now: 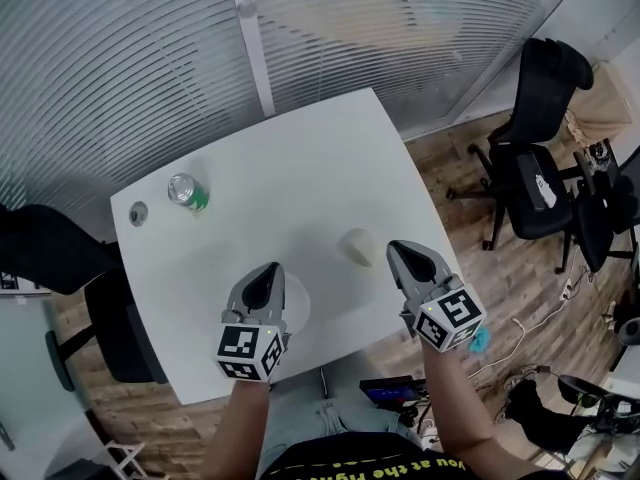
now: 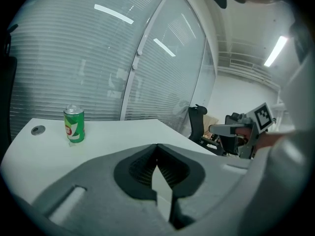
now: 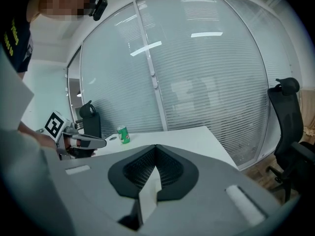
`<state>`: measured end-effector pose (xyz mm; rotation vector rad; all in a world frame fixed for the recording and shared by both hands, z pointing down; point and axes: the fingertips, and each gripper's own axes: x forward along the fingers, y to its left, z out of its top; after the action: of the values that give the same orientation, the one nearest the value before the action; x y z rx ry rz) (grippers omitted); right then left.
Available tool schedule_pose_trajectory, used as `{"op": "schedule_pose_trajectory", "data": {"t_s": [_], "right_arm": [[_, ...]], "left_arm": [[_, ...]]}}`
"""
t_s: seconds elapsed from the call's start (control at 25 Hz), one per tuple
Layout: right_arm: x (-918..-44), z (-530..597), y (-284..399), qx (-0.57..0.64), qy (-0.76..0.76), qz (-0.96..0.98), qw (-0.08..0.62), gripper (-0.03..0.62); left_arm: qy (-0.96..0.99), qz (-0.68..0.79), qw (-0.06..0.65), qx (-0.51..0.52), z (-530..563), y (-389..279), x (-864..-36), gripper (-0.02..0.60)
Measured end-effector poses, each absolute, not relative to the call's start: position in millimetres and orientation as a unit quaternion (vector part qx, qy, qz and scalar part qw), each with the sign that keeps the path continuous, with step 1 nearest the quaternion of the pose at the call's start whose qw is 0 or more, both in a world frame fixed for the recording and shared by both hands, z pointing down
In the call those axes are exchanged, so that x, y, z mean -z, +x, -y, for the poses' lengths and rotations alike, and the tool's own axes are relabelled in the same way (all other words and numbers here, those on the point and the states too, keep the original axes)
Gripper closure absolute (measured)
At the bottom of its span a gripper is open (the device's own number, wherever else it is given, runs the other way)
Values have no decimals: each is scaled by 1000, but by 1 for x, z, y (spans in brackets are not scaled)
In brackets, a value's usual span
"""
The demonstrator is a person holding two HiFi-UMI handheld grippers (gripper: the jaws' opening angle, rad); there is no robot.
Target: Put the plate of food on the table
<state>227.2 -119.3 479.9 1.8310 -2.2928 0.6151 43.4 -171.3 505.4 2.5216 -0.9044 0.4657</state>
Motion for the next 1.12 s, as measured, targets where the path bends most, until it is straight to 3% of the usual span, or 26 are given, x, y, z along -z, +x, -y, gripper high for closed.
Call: {"op": "schedule_pose_trajectory", "data": {"t_s": [0.28,0.56,1.12], "right_arm": [[-508,123,227,-226,596,764,98,582],[-539,126,222,-251,580,764,129,454],[-584,132,217,-253,548,770,208,326]], "left_arm": [[908,314,212,-177,170,50,-514,581],[908,308,217,-184,168,54,-524,581],[908,295,223,-197,162,73,-544,581]]}}
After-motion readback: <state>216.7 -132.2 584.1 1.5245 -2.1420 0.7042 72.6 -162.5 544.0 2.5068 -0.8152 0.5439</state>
